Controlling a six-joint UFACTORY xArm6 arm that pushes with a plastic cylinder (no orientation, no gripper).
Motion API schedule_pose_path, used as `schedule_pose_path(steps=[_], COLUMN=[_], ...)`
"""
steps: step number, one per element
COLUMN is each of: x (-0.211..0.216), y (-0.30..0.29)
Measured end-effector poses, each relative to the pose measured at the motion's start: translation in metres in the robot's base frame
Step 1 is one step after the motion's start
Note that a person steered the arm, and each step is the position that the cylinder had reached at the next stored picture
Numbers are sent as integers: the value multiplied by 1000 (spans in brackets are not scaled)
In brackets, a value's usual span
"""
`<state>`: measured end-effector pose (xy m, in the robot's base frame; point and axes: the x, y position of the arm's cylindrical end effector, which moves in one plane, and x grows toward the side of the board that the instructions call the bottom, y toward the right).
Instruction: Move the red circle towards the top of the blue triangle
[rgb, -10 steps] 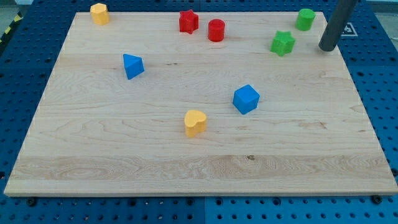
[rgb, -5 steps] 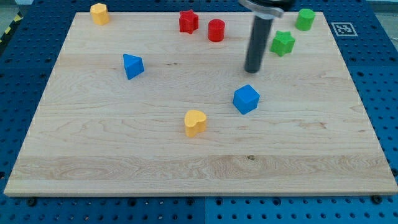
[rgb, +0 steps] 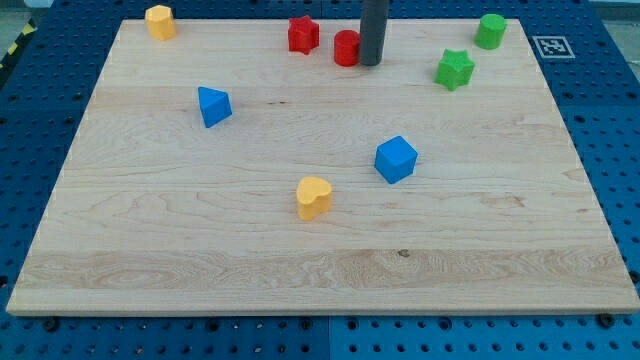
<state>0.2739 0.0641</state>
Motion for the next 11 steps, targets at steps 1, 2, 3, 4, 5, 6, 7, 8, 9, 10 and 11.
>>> schedule_pose_path(steps=[1, 2, 3, 4, 5, 6, 7, 8, 9, 10, 11], x=[-27, -44, -52, -52, -52, -51, -41, -17, -12, -6, 10], y=[0, 7, -12, -37, -38, -36, -20, -14, -27, -49, -56])
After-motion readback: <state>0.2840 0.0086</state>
